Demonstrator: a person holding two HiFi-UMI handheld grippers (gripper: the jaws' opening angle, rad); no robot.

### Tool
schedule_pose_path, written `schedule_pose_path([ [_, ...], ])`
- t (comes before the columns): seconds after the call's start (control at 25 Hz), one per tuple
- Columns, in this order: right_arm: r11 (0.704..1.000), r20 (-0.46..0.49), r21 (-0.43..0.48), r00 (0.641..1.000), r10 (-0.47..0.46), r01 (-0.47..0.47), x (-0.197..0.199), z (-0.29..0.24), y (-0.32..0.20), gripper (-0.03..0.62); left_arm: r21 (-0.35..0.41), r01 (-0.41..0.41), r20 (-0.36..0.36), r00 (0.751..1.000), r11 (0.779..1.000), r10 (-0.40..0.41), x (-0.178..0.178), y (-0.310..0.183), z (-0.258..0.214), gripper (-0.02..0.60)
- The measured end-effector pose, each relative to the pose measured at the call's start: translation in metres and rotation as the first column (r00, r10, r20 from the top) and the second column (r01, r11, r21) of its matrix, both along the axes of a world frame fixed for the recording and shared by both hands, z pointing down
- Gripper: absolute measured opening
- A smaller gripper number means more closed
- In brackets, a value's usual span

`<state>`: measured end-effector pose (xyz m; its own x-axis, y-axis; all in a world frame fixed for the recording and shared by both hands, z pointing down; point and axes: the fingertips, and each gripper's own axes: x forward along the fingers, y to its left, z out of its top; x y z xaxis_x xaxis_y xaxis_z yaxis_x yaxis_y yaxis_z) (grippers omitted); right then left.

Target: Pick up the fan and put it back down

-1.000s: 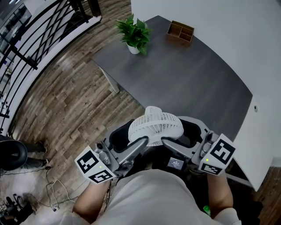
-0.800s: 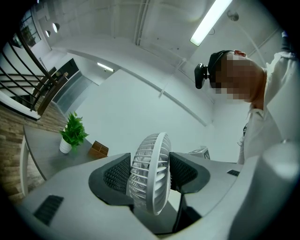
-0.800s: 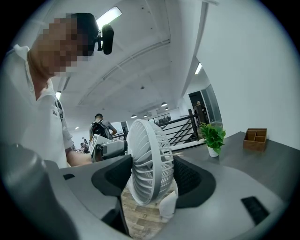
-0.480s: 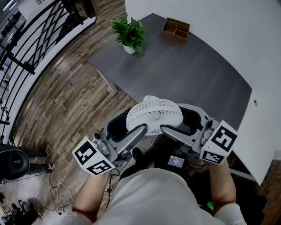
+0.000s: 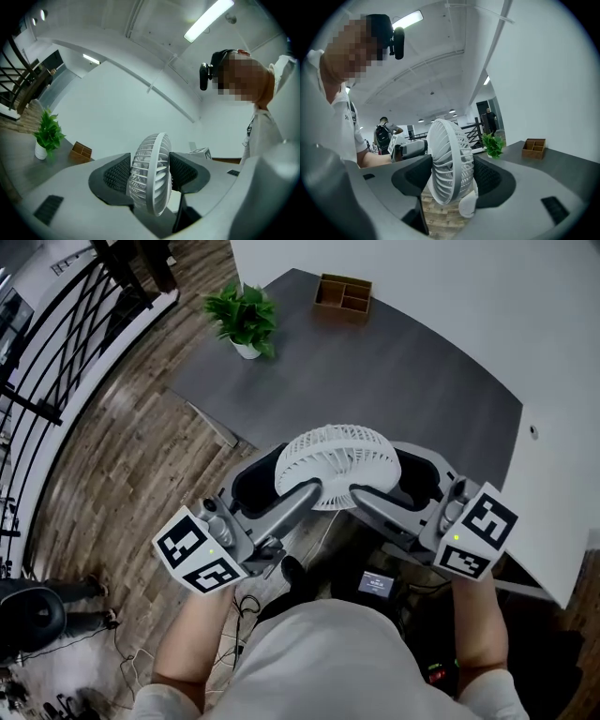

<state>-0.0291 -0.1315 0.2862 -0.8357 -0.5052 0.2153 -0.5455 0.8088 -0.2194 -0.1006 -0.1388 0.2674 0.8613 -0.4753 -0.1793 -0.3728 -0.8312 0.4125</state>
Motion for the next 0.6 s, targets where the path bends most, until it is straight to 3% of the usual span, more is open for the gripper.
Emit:
schedule_pose_path([
  [0.6,0.99,-0.013,0.038,0.991,0.134,-0.134,0.072,-0.014,0.006,0.282,0.032,-0.149,0.038,0.988,0.988,0.147,0.074,-0.003,-0.013,0.278],
])
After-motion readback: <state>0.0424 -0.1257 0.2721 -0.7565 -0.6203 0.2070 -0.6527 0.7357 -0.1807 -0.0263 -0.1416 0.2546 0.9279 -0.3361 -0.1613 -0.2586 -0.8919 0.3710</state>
